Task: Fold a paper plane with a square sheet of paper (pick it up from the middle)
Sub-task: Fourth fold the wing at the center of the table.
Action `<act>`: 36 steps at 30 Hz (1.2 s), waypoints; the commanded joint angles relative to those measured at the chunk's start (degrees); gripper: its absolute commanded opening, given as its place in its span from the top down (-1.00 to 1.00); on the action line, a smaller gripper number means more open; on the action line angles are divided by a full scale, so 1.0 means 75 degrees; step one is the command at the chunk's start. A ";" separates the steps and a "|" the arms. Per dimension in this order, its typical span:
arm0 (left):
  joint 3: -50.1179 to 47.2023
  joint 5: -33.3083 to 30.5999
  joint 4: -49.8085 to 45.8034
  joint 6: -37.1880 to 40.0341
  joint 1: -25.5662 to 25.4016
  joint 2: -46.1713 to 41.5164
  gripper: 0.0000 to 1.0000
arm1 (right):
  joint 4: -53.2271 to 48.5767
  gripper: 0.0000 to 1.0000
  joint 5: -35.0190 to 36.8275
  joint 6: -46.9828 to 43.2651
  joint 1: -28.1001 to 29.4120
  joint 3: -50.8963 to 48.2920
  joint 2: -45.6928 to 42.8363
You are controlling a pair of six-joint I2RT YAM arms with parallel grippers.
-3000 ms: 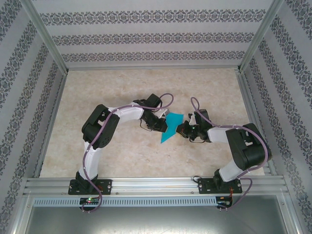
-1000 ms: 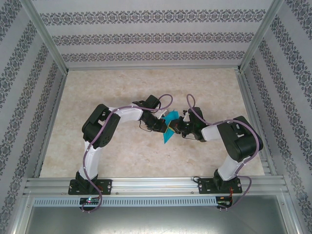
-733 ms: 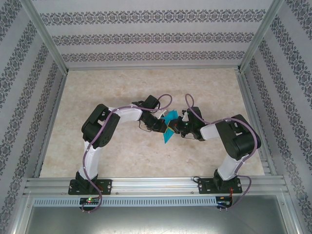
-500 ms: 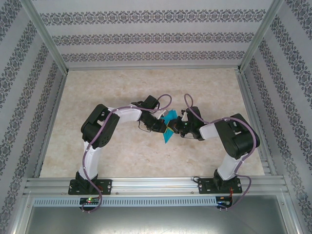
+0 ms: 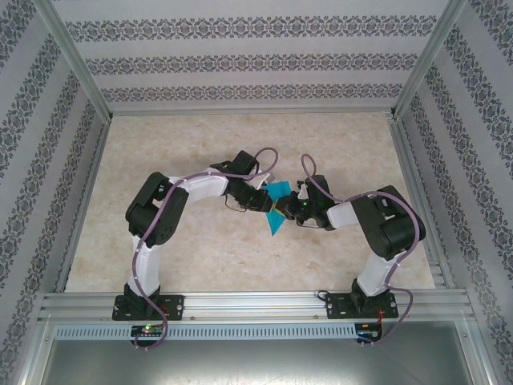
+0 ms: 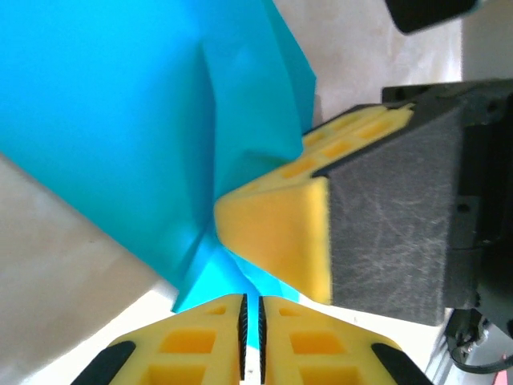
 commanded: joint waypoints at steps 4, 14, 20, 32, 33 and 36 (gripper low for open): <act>0.0231 -0.0246 -0.0280 -0.0141 0.0124 0.0117 0.71 | -0.0233 0.85 0.0060 -0.0241 0.0092 0.0034 0.0011; 0.0341 0.0020 -0.0293 -0.0098 0.0125 0.0502 0.75 | -0.0285 0.85 0.0047 -0.0272 0.0081 0.0011 -0.0100; 0.0384 0.0037 -0.0250 -0.0100 0.0125 0.0650 0.76 | -0.0258 0.86 0.0000 -0.0294 0.0105 0.0011 -0.0199; 0.0380 -0.0063 -0.0295 -0.0037 0.0121 0.0905 0.81 | -0.0254 0.86 -0.0047 -0.0249 0.0231 0.0034 -0.0446; 0.0358 -0.0060 -0.0277 -0.0040 0.0116 0.0910 0.81 | -0.0247 0.86 -0.0061 -0.0243 0.0243 0.0045 -0.0437; 0.0335 -0.0099 -0.0229 -0.0064 0.0123 0.0898 0.81 | -0.0265 0.86 -0.0070 -0.0247 0.0291 0.0069 -0.0380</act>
